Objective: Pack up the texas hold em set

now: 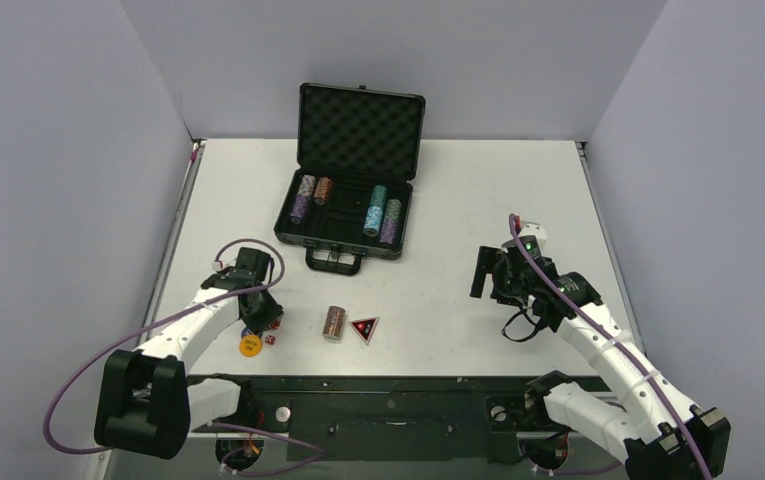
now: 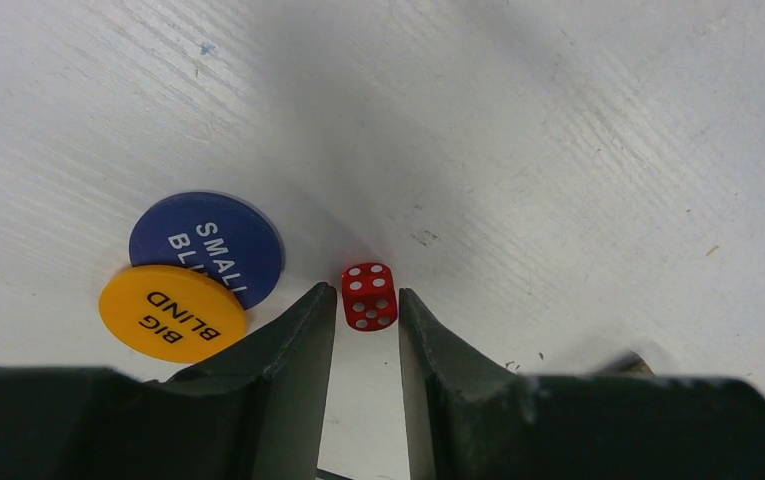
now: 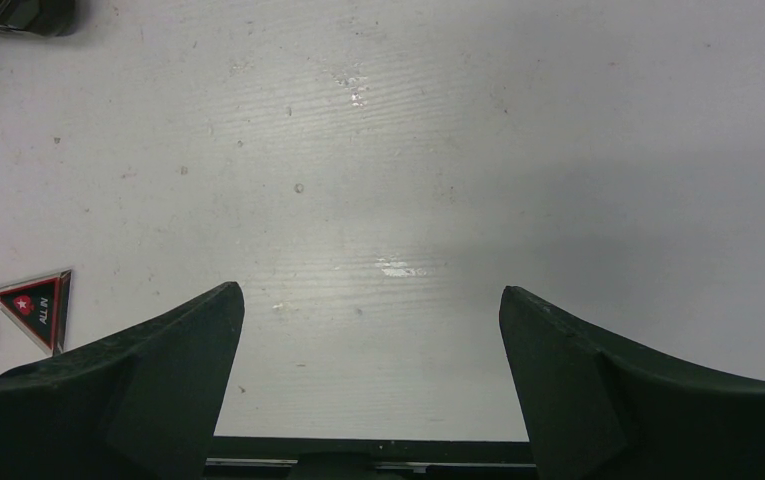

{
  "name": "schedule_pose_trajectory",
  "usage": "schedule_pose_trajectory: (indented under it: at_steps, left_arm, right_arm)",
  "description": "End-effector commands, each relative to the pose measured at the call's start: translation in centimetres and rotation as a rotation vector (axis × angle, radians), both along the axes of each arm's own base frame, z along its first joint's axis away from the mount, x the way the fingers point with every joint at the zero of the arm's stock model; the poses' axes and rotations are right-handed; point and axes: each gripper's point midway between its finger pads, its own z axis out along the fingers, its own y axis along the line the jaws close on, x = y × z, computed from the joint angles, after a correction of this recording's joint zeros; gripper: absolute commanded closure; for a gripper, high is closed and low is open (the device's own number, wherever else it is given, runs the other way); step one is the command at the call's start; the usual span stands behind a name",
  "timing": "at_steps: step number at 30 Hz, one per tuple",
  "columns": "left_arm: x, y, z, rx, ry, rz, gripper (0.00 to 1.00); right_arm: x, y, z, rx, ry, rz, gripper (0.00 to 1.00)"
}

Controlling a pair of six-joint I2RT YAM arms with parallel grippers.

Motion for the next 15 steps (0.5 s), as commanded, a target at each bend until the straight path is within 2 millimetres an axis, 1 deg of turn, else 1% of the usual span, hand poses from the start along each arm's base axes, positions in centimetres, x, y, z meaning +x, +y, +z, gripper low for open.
schedule_pose_trajectory:
  at_steps: [1,4,5,10,11,12,13,15]
  left_arm:
    - [0.78,0.36,0.0,0.018,-0.03,-0.003,0.73]
    - [0.61,0.42,-0.2,0.021,-0.028,-0.004,0.77]
    - [0.69,0.4,-0.2,0.02,-0.032,-0.004,0.81]
    - [0.63,0.34,-0.47,0.018,-0.024,-0.009,0.92]
    - [0.64,0.35,-0.47,0.019,-0.025,-0.01,0.96]
    - [0.66,0.33,-0.43,0.018,-0.026,-0.011,0.98]
    - [0.68,0.3,-0.36,0.016,-0.029,-0.013,1.0]
    - [0.84,0.16,0.01,0.009,-0.04,-0.015,1.0]
  right_arm:
    - [0.11,-0.27,-0.1,-0.02,-0.007,-0.004,0.05]
    - [0.04,-0.35,-0.08,-0.022,-0.008,-0.006,0.05]
    - [0.05,-0.38,-0.01,-0.021,-0.012,-0.007,0.05]
    - [0.14,-0.34,-0.12,-0.022,-0.009,-0.007,0.05]
    - [0.13,-0.34,-0.15,-0.023,-0.008,-0.006,0.05]
    - [0.12,-0.33,-0.15,-0.023,-0.008,-0.005,0.05]
    - [0.12,-0.35,-0.13,-0.025,-0.009,-0.004,0.05]
    - [0.11,-0.36,-0.04,-0.023,-0.013,-0.004,0.05]
